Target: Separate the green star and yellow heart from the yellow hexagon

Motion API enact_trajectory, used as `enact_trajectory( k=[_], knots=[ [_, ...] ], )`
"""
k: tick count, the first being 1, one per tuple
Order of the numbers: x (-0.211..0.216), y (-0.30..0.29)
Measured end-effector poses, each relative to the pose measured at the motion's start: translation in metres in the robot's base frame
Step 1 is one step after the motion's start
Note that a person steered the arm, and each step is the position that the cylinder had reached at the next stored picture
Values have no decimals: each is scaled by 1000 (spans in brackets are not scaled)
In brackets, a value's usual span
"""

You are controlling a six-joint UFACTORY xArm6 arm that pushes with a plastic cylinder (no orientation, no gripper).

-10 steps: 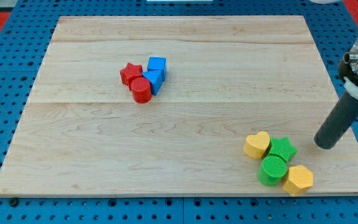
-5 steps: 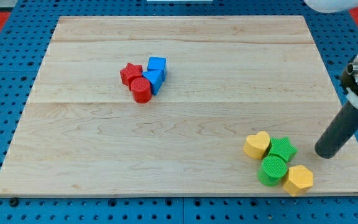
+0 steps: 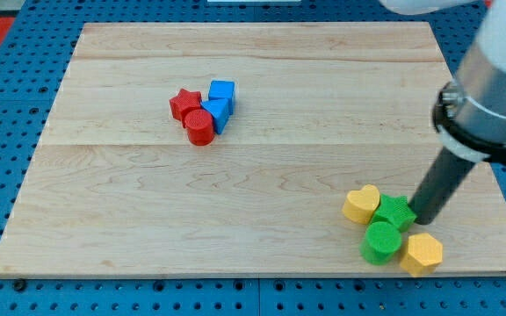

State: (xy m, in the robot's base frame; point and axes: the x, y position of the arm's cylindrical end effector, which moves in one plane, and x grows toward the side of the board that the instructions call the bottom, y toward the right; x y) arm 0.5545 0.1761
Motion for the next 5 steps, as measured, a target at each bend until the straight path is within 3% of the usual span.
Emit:
enact_trajectory(
  k=[2,4,5],
  knots=[
    [-9,-74],
    [-45,-184],
    [-7,-151]
  ],
)
